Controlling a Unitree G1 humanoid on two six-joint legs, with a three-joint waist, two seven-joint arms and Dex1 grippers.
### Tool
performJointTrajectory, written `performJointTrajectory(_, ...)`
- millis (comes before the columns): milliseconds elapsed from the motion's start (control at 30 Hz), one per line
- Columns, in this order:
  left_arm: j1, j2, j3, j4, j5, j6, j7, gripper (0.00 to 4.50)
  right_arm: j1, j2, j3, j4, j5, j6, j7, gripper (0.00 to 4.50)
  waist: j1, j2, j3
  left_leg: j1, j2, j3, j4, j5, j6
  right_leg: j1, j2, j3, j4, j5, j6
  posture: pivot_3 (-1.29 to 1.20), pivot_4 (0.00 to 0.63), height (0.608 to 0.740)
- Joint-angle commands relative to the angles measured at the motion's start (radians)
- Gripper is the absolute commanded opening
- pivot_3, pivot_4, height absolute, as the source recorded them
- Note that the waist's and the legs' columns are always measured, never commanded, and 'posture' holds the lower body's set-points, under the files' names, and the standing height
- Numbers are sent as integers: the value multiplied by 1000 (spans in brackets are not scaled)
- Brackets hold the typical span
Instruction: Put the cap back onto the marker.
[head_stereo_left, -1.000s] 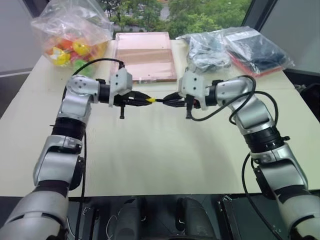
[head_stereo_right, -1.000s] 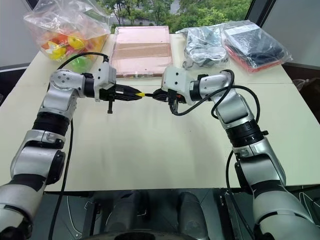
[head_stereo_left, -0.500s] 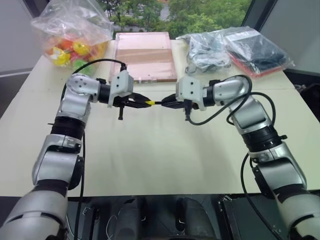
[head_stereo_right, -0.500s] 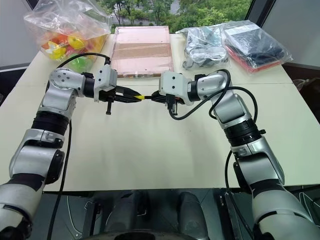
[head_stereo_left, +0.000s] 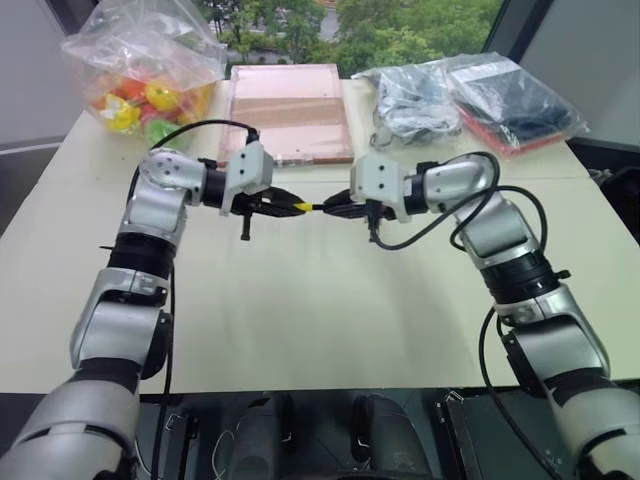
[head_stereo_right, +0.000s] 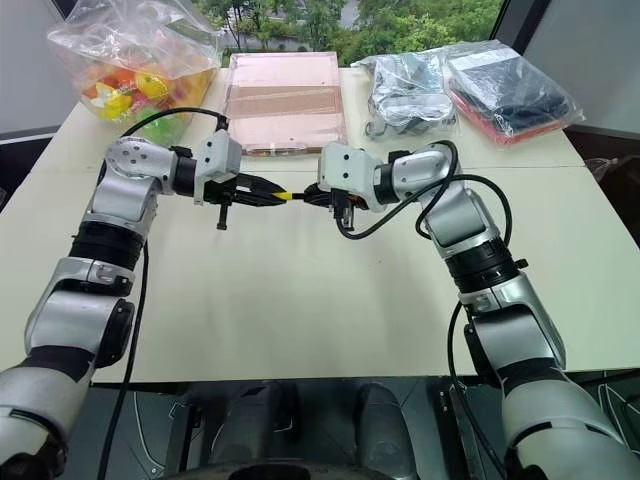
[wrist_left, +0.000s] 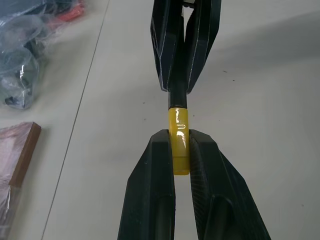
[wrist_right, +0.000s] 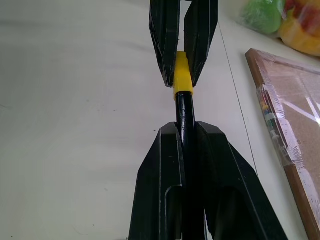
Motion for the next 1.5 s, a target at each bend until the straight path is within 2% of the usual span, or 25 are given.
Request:
performJointTrajectory(33, -29, -99, -47, -46, -30, -42, -28, 51, -76, 61, -35, -41, 21, -6, -70, 0, 0, 0, 0, 0, 0, 0, 0, 0, 0, 0, 0, 0, 0, 0, 0, 0, 150, 740)
performJointTrajectory(300, -25, -120, -64, -45, 30, -176, 18, 51, -69, 77, -48, -61, 38, 65, -63, 0, -1, 0, 0, 0, 0, 0, 0, 0, 0, 0, 0, 0, 0, 0, 0, 0, 150, 740)
performJointTrajectory(433, -21, -136, -57, -62, 13, -142, 9, 51, -66, 86, -51, -71, 42, 86, -57, 0, 0, 0, 0, 0, 0, 0, 0, 0, 0, 0, 0, 0, 0, 0, 0, 0, 150, 740)
performJointTrajectory(1067, -37, -111, -47, 20, 50, -187, 25, 51, -48, 70, -49, -87, 33, 89, -45, 0, 0, 0, 0, 0, 0, 0, 0, 0, 0, 0, 0, 0, 0, 0, 0, 0, 150, 740)
performJointTrajectory(1133, -41, -106, -45, 31, 54, -193, 26, 953, -44, 63, -47, -88, 29, 86, -41, 0, 0, 0, 0, 0, 0, 0, 0, 0, 0, 0, 0, 0, 0, 0, 0, 0, 150, 740)
performJointTrajectory(1200, -46, -99, -40, 42, 59, -200, 31, 1669, -33, 46, -45, -87, 23, 82, -33, 0, 2, 0, 0, 0, 0, 0, 0, 0, 0, 0, 0, 0, 0, 0, 0, 0, 150, 740)
performJointTrajectory(1333, -67, -76, -34, 83, 84, -234, 85, 3518, -2, 4, -48, -96, 18, 85, -15, 0, 0, 0, 0, 0, 0, 0, 0, 0, 0, 0, 0, 0, 0, 0, 0, 0, 150, 740)
performJointTrajectory(1500, -120, -51, 11, 150, 56, -237, 152, 3518, 39, -61, -59, -101, 22, 92, -3, 0, 0, 0, 0, 0, 0, 0, 0, 0, 0, 0, 0, 0, 0, 0, 0, 0, 150, 740)
